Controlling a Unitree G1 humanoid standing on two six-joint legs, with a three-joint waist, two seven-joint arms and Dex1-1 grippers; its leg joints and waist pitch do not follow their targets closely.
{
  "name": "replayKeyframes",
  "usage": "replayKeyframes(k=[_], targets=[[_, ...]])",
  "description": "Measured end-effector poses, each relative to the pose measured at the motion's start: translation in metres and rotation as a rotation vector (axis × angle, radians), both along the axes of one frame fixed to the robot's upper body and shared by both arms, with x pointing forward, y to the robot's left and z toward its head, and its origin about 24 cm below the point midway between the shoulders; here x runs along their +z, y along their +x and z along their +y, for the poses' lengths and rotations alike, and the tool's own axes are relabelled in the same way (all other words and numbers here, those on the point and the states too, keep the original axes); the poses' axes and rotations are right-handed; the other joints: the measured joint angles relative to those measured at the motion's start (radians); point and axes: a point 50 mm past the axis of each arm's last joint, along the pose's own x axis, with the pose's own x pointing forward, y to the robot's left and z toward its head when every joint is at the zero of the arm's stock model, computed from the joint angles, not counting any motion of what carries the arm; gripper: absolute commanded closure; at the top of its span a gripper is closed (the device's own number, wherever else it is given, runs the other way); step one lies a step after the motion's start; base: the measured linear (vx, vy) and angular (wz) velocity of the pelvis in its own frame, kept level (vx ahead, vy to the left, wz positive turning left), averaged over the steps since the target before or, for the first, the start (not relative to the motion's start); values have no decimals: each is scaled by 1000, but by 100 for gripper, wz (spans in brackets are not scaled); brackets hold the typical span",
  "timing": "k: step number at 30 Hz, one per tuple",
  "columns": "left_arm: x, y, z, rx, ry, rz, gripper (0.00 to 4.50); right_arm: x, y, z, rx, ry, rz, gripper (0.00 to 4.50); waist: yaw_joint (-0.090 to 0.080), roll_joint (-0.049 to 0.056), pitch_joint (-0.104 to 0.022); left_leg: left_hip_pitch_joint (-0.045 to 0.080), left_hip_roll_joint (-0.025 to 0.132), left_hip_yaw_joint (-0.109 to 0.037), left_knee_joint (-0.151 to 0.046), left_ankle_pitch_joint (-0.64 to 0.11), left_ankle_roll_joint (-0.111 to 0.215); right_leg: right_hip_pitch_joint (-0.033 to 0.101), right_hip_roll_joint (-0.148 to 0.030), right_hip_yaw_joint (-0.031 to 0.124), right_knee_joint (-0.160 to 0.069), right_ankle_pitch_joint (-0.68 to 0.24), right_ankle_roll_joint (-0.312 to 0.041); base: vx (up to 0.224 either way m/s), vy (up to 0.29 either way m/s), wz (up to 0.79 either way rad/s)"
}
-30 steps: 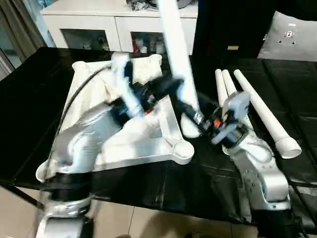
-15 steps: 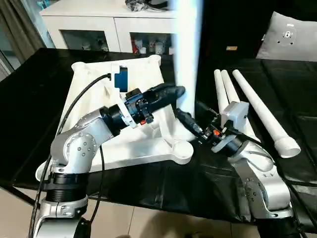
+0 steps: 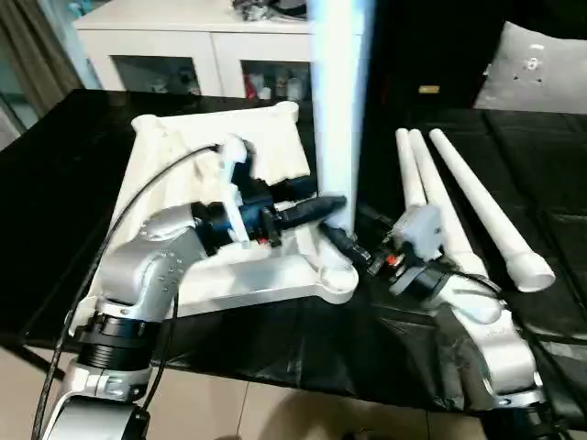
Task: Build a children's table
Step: Pick table leg
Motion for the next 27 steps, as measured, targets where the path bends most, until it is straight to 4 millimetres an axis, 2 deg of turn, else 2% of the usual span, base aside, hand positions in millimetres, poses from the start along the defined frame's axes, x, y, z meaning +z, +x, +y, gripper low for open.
replayKeyframes(k=[2, 6, 8, 10, 13, 15, 16, 20, 22, 25, 27], targets=[[-2, 1, -1, 2, 23, -17, 134, -1, -1, 4, 13, 4, 0, 265, -2, 0, 0, 0, 0, 0, 0, 0, 0, 0, 0, 0, 0, 0, 0, 0, 0, 0], [-4, 0, -2, -12, 31, -20, 118, -2, 0, 4, 6, 8, -5, 265, -1, 0, 0, 0, 0, 0, 0, 0, 0, 0, 0, 0, 0, 0, -1, 0, 0, 0], [-4, 0, -2, -16, 31, -20, 85, -3, 0, 4, 5, 8, 1, 265, -1, 0, 0, 0, 0, 0, 0, 0, 0, 0, 0, 0, 0, 0, -1, 0, 0, 0], [-7, -2, -2, -18, 32, -12, 82, -6, 1, 4, 2, 7, 13, 265, -1, 0, 0, 0, 0, 0, 0, 0, 0, 0, 0, 0, 0, 0, -1, 0, 0, 0], [-12, -4, -6, -20, 0, 16, 47, -7, 1, 3, -1, 10, 15, 265, -1, 0, 0, 0, 0, 0, 0, 0, 0, 0, 0, 0, 0, 0, -1, 0, 0, 0], [-13, -5, -8, -19, -14, 28, 40, -7, 1, 4, -1, 11, 15, 265, 0, 0, 0, 0, 0, 0, 0, 0, 0, 0, 0, 0, 0, 0, -1, 0, 0, 0], [-14, -5, -8, -18, -19, 31, 67, -7, 1, 4, 0, 14, 15, 265, -1, 0, 0, 0, 0, 0, 0, 0, 0, 0, 0, 0, 0, 0, -1, 0, 0, 0], [-14, -5, -11, 14, -68, 37, 78, -7, 1, 4, 0, 25, 10, 265, -1, 0, 0, 0, 0, 0, 0, 0, 0, 0, 0, 0, 0, 1, -1, 0, 0, 0], [-13, -4, -11, 21, -71, 23, 114, -8, 1, 4, -1, 25, 14, 265, -1, 0, 0, 0, 0, 0, 0, 0, 0, 0, 0, 0, 0, 1, -1, 0, 0, 0], [-12, -4, -9, 31, -69, 5, 118, -8, 1, 5, 3, 32, 15, 265, -1, 0, 0, 0, 0, 0, 0, 0, 0, 0, 0, 0, 0, 0, -1, 0, 0, 0], [-12, -4, -9, 30, -68, 3, 143, -8, 1, 6, 2, 34, 16, 265, 0, 0, 0, 0, 0, 0, 0, 0, 0, 0, 0, 0, 0, 0, -1, 0, 0, 0]])
